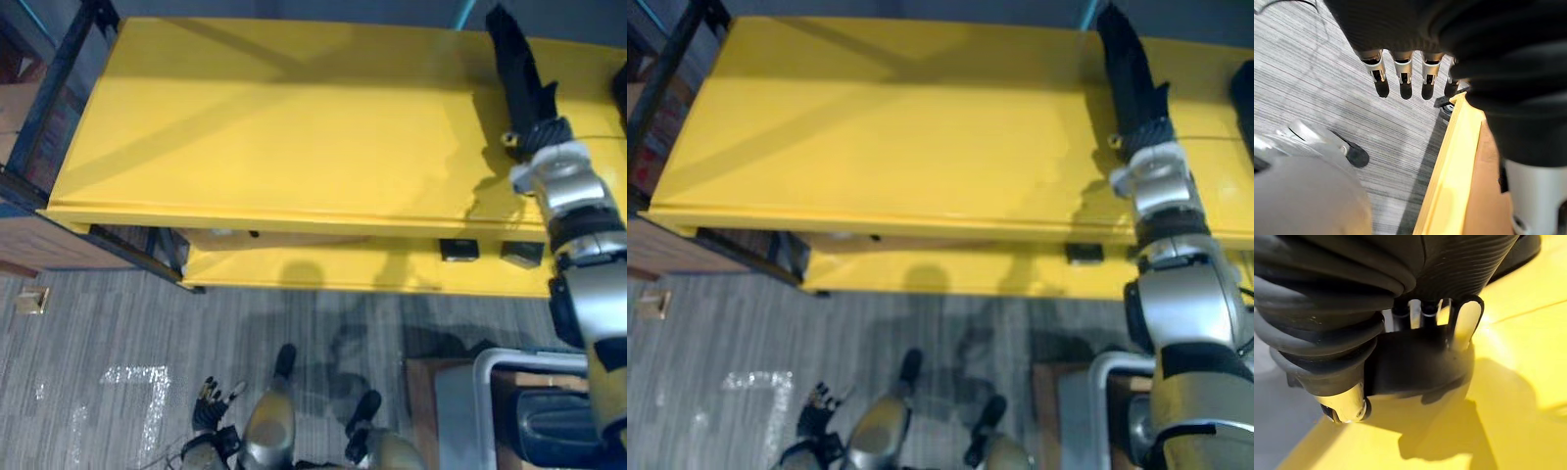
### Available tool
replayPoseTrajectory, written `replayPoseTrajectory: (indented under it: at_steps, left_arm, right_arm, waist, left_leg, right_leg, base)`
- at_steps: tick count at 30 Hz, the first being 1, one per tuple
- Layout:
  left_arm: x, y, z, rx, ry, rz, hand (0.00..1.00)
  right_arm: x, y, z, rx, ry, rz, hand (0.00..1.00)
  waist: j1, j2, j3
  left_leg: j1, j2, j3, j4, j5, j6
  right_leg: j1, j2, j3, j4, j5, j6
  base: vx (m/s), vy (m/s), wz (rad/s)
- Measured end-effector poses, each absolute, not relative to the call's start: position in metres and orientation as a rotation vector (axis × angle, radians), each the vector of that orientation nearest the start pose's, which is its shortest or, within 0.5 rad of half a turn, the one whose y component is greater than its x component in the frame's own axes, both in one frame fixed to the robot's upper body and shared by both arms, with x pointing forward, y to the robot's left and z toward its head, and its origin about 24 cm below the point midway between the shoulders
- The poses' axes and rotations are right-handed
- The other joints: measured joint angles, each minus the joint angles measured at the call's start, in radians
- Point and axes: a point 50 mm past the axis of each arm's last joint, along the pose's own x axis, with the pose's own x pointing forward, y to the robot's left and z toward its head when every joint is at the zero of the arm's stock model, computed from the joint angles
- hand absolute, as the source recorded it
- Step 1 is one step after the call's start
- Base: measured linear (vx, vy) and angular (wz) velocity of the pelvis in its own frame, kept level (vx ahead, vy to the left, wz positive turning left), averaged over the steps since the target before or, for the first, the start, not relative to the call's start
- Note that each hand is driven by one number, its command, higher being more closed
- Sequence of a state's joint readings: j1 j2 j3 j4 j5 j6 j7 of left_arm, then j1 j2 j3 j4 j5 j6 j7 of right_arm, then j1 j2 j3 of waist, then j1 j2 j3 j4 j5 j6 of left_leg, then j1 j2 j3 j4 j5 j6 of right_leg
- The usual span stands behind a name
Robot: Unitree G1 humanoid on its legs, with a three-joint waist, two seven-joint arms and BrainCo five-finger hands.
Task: Walk over and take plastic housings, then place them on the shelf
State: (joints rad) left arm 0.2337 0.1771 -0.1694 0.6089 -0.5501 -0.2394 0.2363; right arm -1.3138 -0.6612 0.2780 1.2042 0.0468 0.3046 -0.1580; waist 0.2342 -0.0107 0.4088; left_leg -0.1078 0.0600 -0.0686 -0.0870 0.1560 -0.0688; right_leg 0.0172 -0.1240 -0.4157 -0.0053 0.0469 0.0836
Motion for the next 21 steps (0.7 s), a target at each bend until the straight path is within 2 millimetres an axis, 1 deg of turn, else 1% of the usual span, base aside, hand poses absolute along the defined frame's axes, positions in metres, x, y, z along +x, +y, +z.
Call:
replayPoseTrajectory:
  at_steps: [3, 6, 11, 13, 14, 17, 21]
  left_arm:
    - [0.131, 0.201, -0.111, -0.228, 0.638, 0.418, 0.00]
    - [0.132, 0.201, -0.110, -0.231, 0.633, 0.416, 0.00]
    - [0.132, 0.200, -0.110, -0.260, 0.632, 0.419, 0.00]
    - [0.132, 0.200, -0.110, -0.263, 0.631, 0.415, 0.00]
    - [0.132, 0.200, -0.111, -0.264, 0.632, 0.414, 0.00]
    - [0.132, 0.199, -0.111, -0.269, 0.632, 0.413, 0.00]
    - [0.134, 0.196, -0.111, -0.277, 0.630, 0.408, 0.00]
  right_arm:
    - [0.403, -0.293, 0.254, -0.588, 0.159, -0.536, 1.00]
    - [0.401, -0.295, 0.263, -0.582, 0.152, -0.556, 1.00]
    - [0.400, -0.297, 0.263, -0.582, 0.162, -0.580, 1.00]
    - [0.400, -0.298, 0.264, -0.582, 0.163, -0.581, 1.00]
    - [0.400, -0.298, 0.263, -0.582, 0.166, -0.581, 0.00]
    - [0.400, -0.297, 0.263, -0.578, 0.180, -0.568, 0.00]
    - [0.400, -0.297, 0.261, -0.573, 0.202, -0.545, 0.00]
  waist:
    - [0.002, 0.000, 0.004]
    - [0.002, 0.003, 0.017]
    - [0.003, 0.006, 0.021]
    - [0.004, 0.006, 0.022]
    - [0.004, 0.007, 0.022]
    - [0.007, 0.011, 0.024]
    - [0.009, 0.023, 0.031]
  left_leg:
    - [-0.007, -0.001, -0.002, 0.000, 0.000, 0.000]
    - [-0.015, 0.000, -0.002, 0.004, 0.000, -0.001]
    - [-0.015, -0.001, 0.000, 0.004, 0.000, 0.000]
    - [-0.015, -0.001, 0.000, 0.004, 0.000, 0.000]
    - [-0.015, -0.001, 0.001, 0.004, 0.000, -0.001]
    - [-0.015, 0.000, 0.009, 0.004, 0.000, 0.000]
    - [-0.013, 0.001, 0.021, 0.004, 0.000, 0.000]
  right_leg:
    - [-0.007, -0.001, -0.002, 0.004, -0.006, -0.001]
    - [-0.022, -0.003, -0.001, 0.021, -0.009, -0.002]
    - [-0.036, -0.010, 0.002, 0.049, -0.024, 0.001]
    - [-0.038, -0.011, 0.003, 0.053, -0.030, -0.004]
    - [-0.039, -0.011, 0.004, 0.055, -0.032, -0.004]
    - [-0.050, -0.013, 0.012, 0.066, -0.035, -0.005]
    - [-0.055, -0.015, 0.021, 0.068, -0.034, -0.004]
  base:
    - [0.01, -0.003, 0.02]
    - [0.00, 0.000, 0.00]
    - [0.00, 0.000, 0.00]
    - [0.00, 0.000, 0.00]
    - [0.00, 0.000, 0.00]
    - [-0.01, 0.006, -0.08]
    - [-0.01, 0.008, -0.08]
